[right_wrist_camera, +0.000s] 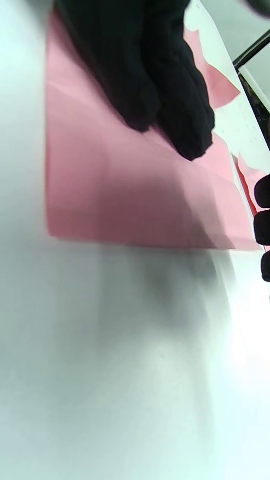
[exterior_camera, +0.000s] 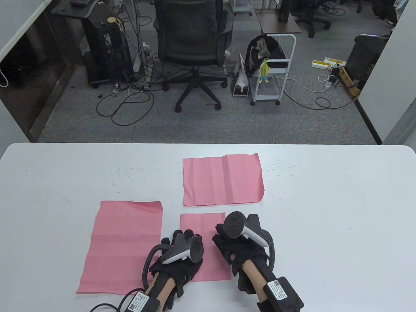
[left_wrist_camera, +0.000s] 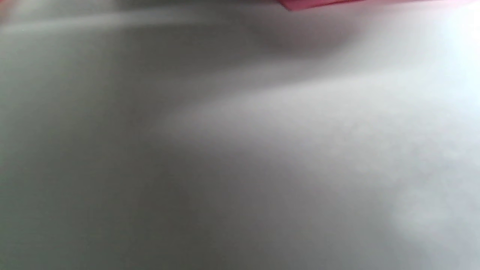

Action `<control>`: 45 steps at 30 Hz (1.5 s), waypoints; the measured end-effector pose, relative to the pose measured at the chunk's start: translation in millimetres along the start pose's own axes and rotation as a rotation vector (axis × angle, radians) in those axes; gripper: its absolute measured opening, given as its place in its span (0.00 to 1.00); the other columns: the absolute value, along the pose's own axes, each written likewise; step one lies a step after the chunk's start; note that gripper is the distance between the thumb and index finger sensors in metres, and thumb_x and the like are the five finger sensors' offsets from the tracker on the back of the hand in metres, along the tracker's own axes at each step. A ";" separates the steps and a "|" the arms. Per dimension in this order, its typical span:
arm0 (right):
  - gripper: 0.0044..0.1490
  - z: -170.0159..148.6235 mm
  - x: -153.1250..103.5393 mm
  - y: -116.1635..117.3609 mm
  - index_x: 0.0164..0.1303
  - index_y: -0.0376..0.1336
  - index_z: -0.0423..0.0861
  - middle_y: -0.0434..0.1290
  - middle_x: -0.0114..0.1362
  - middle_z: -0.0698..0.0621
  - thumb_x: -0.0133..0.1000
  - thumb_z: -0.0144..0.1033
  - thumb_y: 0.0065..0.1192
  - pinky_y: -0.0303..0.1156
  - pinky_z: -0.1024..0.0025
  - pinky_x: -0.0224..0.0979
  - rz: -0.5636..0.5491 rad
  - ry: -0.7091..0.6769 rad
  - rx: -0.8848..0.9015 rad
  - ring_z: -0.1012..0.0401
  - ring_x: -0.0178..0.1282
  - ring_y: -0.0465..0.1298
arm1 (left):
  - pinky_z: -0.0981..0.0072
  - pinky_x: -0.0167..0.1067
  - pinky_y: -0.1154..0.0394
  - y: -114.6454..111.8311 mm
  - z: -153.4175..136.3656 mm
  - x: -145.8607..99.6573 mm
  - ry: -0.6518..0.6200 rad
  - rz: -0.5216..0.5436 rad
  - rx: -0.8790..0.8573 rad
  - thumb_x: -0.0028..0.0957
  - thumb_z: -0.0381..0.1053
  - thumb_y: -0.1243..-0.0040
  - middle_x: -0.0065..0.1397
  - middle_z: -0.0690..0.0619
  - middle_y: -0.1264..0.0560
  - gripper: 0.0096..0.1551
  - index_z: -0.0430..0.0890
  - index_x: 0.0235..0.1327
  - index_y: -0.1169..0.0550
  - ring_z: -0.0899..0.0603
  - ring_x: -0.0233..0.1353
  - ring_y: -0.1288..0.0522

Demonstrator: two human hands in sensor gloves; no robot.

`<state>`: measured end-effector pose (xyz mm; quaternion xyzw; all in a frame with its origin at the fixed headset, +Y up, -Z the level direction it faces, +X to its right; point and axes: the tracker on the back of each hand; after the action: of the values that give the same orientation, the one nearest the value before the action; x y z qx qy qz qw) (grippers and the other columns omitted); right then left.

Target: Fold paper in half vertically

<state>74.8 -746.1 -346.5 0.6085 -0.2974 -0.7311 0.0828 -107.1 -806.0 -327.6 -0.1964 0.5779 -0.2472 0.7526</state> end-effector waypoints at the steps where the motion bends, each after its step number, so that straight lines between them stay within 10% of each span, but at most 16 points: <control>1: 0.39 1.7 -1.3 2.0 0.77 0.55 0.52 0.58 0.83 0.48 0.56 0.56 0.49 0.56 0.45 0.80 0.003 -0.004 -0.007 0.47 0.83 0.58 | 0.29 0.79 0.64 0.0 0.0 0.0 0.000 0.000 0.000 0.58 0.68 0.74 0.86 0.52 0.73 0.44 0.57 0.81 0.69 0.35 0.85 0.72; 23: 0.36 7.8 2.3 31.6 0.74 0.59 0.52 0.60 0.79 0.49 0.56 0.55 0.49 0.58 0.47 0.79 0.054 0.043 -0.133 0.49 0.79 0.59 | 0.30 0.79 0.64 -0.2 -1.0 0.0 -0.003 -0.004 -0.009 0.58 0.68 0.75 0.86 0.52 0.74 0.44 0.57 0.81 0.70 0.35 0.85 0.72; 45: 0.36 7.9 -63.6 71.0 0.74 0.59 0.51 0.60 0.78 0.48 0.56 0.54 0.50 0.59 0.47 0.79 0.080 -0.022 -0.191 0.49 0.78 0.59 | 0.29 0.78 0.65 0.0 -1.0 0.0 -0.003 -0.009 -0.012 0.58 0.68 0.75 0.86 0.52 0.74 0.44 0.57 0.81 0.70 0.35 0.85 0.73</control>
<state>65.9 -770.2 -254.4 0.5774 -0.2512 -0.7588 0.1665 -108.1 -806.1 -327.8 -0.2040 0.5773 -0.2468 0.7511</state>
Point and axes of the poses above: the tracker on the back of each hand, its own z axis roughly to the thumb side, its own x axis roughly from the wrist to the fingertips, y = z × x
